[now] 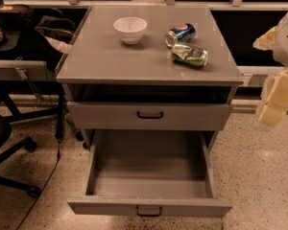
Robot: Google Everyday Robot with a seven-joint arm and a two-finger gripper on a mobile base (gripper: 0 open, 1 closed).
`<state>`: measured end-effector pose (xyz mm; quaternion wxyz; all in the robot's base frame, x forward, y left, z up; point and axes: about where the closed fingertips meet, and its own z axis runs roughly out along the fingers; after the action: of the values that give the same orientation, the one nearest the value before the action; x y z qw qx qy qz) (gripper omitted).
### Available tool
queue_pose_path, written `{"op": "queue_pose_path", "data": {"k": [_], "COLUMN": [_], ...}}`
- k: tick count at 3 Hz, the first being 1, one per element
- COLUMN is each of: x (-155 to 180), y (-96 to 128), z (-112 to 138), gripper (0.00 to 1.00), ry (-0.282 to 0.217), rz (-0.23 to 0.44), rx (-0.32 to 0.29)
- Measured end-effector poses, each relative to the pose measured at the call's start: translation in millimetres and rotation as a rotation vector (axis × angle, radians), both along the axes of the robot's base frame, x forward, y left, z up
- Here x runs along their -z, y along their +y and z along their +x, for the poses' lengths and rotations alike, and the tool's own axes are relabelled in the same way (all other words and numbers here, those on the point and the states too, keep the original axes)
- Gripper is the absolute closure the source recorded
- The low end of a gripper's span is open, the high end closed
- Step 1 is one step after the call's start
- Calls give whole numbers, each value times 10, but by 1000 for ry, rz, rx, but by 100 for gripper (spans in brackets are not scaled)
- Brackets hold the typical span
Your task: Close middle drawer
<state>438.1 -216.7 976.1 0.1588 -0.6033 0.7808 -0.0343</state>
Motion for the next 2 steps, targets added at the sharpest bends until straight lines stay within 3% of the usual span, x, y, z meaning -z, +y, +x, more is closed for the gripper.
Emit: {"op": "queue_pose_path", "data": {"k": [2], "x": [-9], "y": [0], "z": [2], "gripper": [0], "ry": [-11], "rz": [34], "rx": [10]}}
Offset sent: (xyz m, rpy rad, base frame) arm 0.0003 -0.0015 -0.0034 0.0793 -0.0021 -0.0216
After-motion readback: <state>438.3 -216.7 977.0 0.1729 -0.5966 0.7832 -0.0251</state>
